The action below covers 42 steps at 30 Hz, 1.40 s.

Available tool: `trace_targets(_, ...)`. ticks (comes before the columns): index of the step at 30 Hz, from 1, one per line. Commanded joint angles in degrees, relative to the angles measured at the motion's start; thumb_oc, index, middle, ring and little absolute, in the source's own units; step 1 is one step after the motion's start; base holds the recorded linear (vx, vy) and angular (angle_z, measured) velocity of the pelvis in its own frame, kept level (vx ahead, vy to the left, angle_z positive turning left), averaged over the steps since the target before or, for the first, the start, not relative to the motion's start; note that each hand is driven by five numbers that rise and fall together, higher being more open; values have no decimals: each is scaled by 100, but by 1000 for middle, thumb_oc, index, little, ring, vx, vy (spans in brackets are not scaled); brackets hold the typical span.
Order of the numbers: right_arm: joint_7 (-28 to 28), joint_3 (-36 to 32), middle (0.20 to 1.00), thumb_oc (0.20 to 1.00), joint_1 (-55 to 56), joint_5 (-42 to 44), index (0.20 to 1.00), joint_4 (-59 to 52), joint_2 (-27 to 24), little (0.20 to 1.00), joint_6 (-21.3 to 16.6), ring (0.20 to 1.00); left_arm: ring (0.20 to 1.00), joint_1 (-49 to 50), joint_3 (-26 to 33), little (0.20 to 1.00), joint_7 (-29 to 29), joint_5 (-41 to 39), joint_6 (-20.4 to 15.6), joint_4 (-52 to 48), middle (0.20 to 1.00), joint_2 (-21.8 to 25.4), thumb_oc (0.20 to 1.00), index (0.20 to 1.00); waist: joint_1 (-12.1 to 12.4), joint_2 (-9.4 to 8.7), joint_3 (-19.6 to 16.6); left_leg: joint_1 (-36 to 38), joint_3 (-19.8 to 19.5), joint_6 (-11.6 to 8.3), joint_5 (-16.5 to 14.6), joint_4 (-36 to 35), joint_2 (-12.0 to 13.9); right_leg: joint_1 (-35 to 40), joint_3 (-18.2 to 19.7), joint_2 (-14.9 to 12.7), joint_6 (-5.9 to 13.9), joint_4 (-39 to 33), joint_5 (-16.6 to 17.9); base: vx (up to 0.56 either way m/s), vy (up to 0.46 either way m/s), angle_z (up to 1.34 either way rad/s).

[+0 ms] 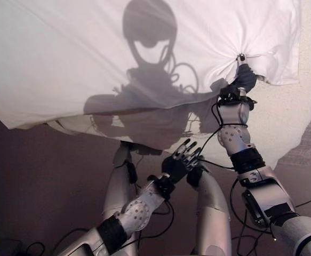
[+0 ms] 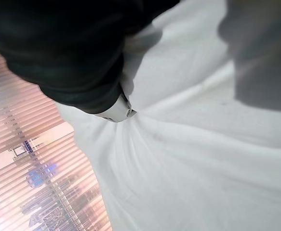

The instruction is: Make the bed

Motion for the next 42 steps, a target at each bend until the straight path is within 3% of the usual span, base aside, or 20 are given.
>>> trace_targets(1,84,-47,200,200,-116,-269,200,-295,-355,200,-277,200,1000,224,-46,1000,-142,240,-38,-667,1000,-145,1000,1000,138,83,-111,228,126,-206,-843,515,35,-61,137,302,306,-146,692,0,0,0)
trace_targets(11,212,46,200,200,181,-218,200,-536,-331,200,-229,200,1000,-506,399,1000,132,582,-528,-532,1000,-443,1000,1000,74,-45,-111,238,126,-200,-867,596,58,-19,83,292,304,-105,702,0,0,0)
trace_targets(28,314,271,200,200,202,-92,200,-557,-141,200,-231,200,1000,-1902,331,1000,426,537,-799,213,1000,-1452,1000,1000,-182,-235,-111,223,158,-210,-892,676,110,-19,82,307,320,-95,730,0,0,0)
trace_targets(42,368,385,200,200,224,-62,200,-558,40,200,-243,200,1000,-2295,593,1000,452,360,-997,550,1000,-1827,1000,1000,-278,-276,-111,185,207,-202,-899,697,132,-83,70,285,330,-40,735,0,0,0)
